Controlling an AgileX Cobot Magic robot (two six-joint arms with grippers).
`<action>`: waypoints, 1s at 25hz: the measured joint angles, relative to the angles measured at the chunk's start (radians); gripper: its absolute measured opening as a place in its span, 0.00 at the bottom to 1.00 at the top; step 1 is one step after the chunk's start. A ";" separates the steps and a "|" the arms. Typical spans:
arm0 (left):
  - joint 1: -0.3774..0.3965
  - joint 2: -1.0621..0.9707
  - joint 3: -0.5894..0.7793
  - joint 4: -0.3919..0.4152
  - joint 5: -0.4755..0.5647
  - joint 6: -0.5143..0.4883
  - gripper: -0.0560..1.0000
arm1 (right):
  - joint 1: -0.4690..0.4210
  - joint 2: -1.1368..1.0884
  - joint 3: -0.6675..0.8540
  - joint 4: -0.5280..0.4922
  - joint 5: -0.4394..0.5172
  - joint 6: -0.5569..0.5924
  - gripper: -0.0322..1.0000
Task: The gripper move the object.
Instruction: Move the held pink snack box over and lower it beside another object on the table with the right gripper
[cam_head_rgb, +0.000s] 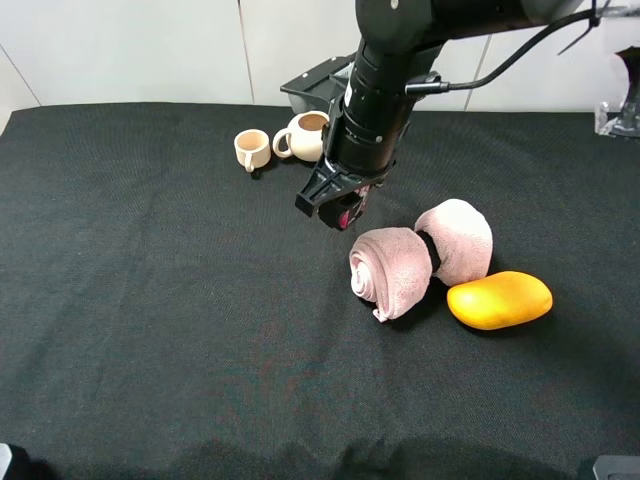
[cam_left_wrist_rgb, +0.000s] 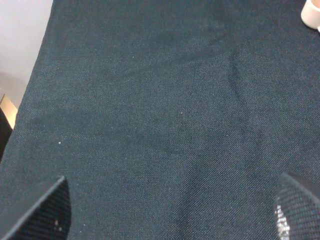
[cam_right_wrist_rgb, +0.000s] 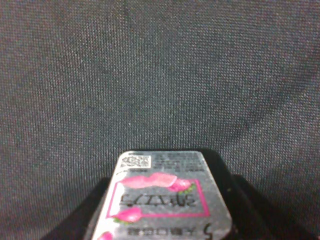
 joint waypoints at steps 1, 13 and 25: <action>0.000 0.000 0.000 0.000 0.000 0.000 0.86 | 0.001 0.000 0.006 0.006 -0.011 -0.001 0.36; 0.000 0.000 0.000 0.000 0.000 0.000 0.86 | 0.025 0.041 0.018 0.027 -0.088 -0.014 0.36; 0.000 0.000 0.000 0.000 0.000 0.000 0.86 | 0.030 0.107 0.018 0.022 -0.131 -0.018 0.36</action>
